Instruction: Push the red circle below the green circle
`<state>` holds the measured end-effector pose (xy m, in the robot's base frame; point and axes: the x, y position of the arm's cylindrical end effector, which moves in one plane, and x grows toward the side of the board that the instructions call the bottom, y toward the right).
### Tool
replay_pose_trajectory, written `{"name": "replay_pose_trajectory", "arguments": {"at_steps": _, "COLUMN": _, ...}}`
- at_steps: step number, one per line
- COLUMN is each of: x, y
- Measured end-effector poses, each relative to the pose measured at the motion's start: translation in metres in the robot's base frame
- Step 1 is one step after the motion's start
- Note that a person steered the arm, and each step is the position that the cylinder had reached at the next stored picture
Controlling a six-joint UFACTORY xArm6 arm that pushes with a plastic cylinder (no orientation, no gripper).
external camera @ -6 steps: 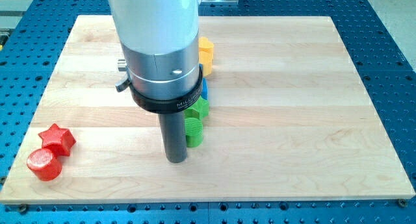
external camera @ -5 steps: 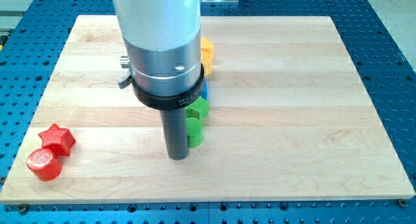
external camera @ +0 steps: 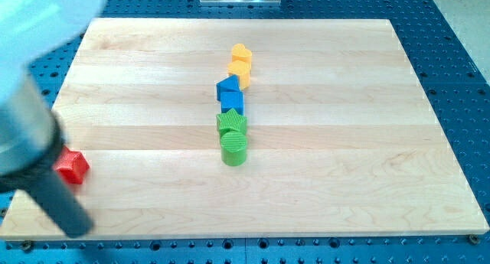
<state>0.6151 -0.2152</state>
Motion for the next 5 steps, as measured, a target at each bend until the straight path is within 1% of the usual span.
{"name": "replay_pose_trajectory", "arguments": {"at_steps": 1, "x": -0.027, "y": 0.000}}
{"name": "replay_pose_trajectory", "arguments": {"at_steps": 2, "x": -0.040, "y": 0.003}}
{"name": "replay_pose_trajectory", "arguments": {"at_steps": 3, "x": 0.001, "y": -0.025}}
{"name": "replay_pose_trajectory", "arguments": {"at_steps": 4, "x": 0.001, "y": -0.068}}
{"name": "replay_pose_trajectory", "arguments": {"at_steps": 5, "x": -0.029, "y": -0.029}}
